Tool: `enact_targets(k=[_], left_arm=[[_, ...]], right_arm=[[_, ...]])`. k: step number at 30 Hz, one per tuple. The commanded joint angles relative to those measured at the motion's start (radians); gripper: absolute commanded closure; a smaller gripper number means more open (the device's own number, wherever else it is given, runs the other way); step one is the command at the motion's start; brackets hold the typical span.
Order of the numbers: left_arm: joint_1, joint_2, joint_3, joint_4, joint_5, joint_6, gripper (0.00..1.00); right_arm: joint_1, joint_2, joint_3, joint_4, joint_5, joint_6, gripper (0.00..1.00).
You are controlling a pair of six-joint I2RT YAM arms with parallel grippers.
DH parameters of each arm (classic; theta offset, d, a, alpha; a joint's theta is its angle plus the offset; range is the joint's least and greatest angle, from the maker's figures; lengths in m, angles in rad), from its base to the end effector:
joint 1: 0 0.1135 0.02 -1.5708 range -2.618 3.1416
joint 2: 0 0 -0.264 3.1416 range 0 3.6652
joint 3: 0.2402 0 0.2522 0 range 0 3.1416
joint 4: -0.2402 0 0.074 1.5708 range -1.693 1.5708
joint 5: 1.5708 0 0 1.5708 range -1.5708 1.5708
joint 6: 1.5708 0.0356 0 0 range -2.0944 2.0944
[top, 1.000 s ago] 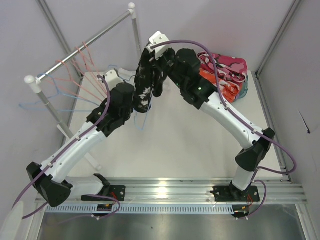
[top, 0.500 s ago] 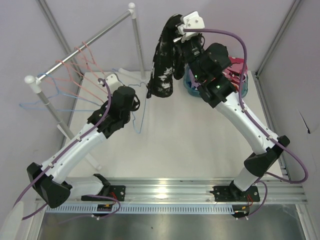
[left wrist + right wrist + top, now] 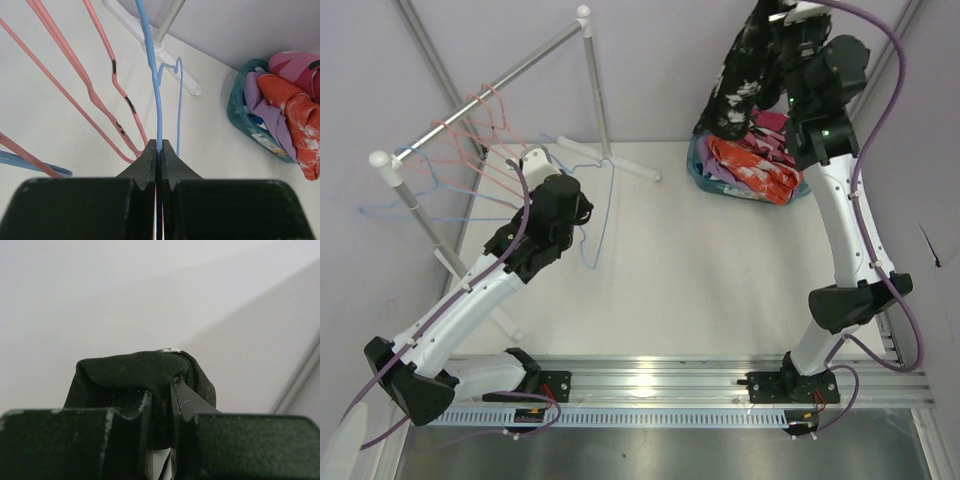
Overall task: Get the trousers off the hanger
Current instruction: Place the trousers into the basket
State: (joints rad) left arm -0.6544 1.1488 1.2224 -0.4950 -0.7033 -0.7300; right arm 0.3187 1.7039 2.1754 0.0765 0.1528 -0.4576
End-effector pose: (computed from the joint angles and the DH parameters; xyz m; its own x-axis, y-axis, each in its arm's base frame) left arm 0.2077 -0.1303 0.3908 -0.2392 -0.4576 -0.8564 -0.2194 0.8847 -0.4114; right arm 0.3238 0.1011 0.5968 0.5262 -0.2862 -0.8008 0.0514 0.9507 -0.3060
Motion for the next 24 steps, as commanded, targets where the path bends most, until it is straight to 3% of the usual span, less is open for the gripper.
enact_targets(k=[1,6,12,20,24], left_arm=[[0.007,-0.015,0.019,0.03,-0.01,0.026,1.0],[0.009,0.003,0.028,0.016,-0.027,0.026,1.0],[0.013,0.015,0.028,0.006,-0.033,0.026,1.0],[0.015,0.008,-0.015,0.071,-0.041,0.063,1.0],[0.016,0.026,-0.035,0.124,-0.03,0.078,1.0]], right_arm=[[-0.088,0.003,0.148,0.154,-0.059,0.069,1.0],[-0.239,0.101,0.286,0.186,-0.088,0.088,1.0],[-0.413,0.161,0.285,0.253,-0.139,0.106,1.0],[-0.579,0.299,0.284,0.364,-0.392,0.221,1.0],[-0.596,0.387,0.311,0.463,-0.528,0.165,1.0]])
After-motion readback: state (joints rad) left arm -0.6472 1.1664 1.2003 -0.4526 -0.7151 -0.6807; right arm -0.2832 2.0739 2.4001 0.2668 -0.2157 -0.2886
